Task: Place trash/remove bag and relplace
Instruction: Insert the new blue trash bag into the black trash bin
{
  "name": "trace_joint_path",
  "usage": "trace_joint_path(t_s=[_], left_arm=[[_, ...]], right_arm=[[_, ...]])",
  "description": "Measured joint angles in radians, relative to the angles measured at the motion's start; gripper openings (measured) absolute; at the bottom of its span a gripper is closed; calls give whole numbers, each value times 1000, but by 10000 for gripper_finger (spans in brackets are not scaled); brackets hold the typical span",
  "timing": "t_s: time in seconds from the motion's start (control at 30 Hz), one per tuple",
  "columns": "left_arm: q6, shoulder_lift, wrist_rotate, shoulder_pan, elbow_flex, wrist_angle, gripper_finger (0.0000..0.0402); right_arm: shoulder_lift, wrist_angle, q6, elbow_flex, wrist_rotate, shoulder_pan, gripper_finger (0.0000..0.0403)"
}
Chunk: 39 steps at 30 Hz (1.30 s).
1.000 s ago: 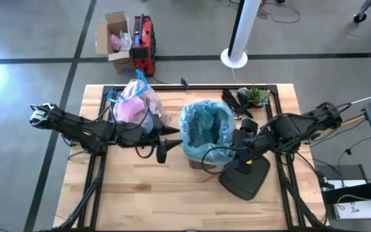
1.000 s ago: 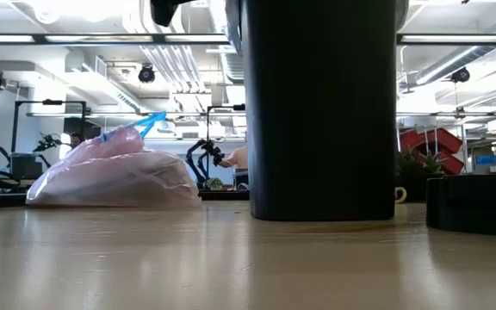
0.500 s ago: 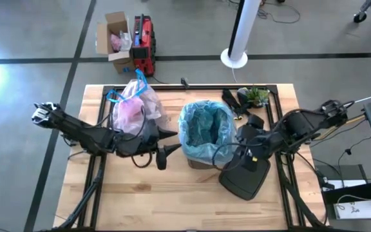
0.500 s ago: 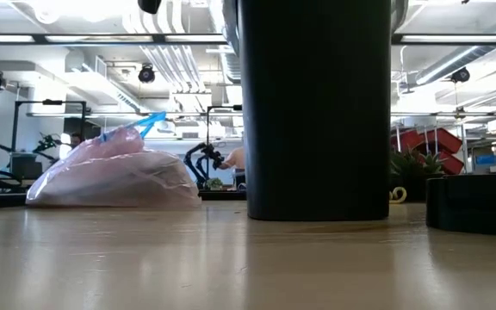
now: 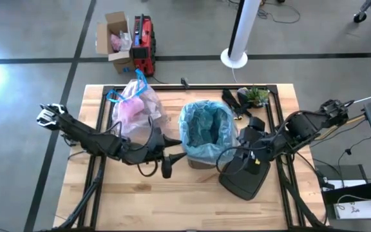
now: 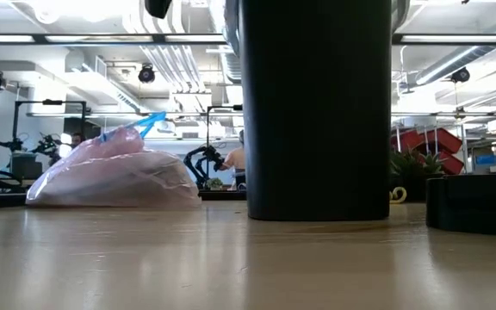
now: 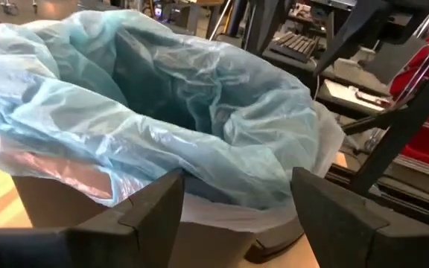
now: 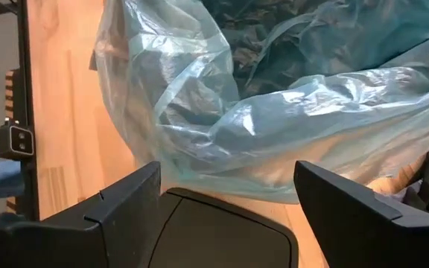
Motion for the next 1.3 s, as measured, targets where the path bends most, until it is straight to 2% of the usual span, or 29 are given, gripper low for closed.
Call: trace_joint_path(t_s=[0.27, 0.5, 0.7, 0.83, 1.03, 1.3], left_arm=[[-11, 33, -2, 0, -1, -51, 221], [-30, -12, -8, 0, -1, -130, 220], [-48, -65, -54, 0, -1, -173, 218], [-49, -65, -55, 0, -2, -177, 213], [-49, -23, -73, 5, -5, -174, 207], [-82, 22, -77, 3, -5, -178, 195]], right_arm=[[0, 3, 26, -62, -2, 3, 311], [-3, 8, 36, -62, 0, 15, 311], [-2, 8, 53, -62, 74, 49, 312], [10, 19, 63, -80, 85, 53, 312], [19, 49, 102, -163, 131, 52, 311], [22, 139, 104, -231, 124, 53, 310]])
